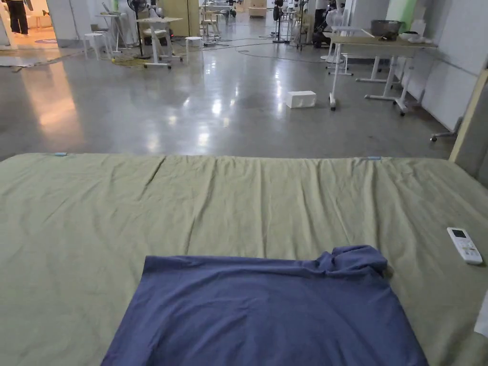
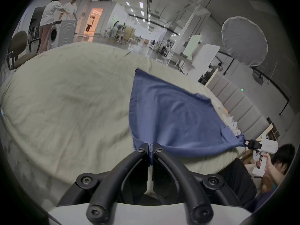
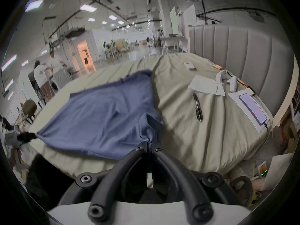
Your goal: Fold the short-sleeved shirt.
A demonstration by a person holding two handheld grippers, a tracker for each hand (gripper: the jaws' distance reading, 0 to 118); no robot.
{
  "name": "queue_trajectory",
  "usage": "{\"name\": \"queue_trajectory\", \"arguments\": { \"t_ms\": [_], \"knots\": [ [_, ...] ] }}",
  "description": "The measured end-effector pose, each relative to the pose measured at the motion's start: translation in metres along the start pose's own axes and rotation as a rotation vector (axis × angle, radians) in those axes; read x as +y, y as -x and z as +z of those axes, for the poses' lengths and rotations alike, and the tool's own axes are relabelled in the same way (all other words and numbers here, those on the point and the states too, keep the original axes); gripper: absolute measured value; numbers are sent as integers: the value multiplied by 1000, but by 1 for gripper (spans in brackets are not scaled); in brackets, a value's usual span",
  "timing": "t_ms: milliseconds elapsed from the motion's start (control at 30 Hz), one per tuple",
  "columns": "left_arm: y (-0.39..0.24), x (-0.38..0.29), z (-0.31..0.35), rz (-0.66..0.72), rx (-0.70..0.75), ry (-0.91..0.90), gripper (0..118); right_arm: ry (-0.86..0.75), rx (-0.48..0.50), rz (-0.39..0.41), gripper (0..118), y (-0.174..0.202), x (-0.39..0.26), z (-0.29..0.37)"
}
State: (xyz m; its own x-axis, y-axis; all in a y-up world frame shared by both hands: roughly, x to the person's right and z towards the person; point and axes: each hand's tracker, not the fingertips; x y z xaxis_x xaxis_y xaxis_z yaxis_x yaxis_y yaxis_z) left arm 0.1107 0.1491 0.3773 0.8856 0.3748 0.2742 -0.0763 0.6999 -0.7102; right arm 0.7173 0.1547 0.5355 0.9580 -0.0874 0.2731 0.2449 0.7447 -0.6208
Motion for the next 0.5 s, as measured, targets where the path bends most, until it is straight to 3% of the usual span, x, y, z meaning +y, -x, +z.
{"name": "queue_trajectory", "arguments": {
  "t_ms": [167, 233, 267, 333, 400, 500],
  "knots": [
    [12, 2, -10, -8, -23, 39, 5, 53, 2, 17, 5, -2, -7, -17],
    [44, -5, -21, 4, -41, 62, 7, 67, 4, 22, 7, -6, -5, -23],
    [46, -6, -22, 10, -19, 69, 16, 90, -1, 17, 18, -10, -4, -26],
    [48, -6, -17, 9, 49, 60, 54, 100, -19, 2, 69, -10, -5, -21],
    [50, -4, -5, -22, 94, 1, 79, 50, -42, -31, 73, -15, -5, -7],
    [40, 6, 22, -30, 116, -52, 81, -66, 15, -92, 77, -18, 3, 25]
  ]
}}
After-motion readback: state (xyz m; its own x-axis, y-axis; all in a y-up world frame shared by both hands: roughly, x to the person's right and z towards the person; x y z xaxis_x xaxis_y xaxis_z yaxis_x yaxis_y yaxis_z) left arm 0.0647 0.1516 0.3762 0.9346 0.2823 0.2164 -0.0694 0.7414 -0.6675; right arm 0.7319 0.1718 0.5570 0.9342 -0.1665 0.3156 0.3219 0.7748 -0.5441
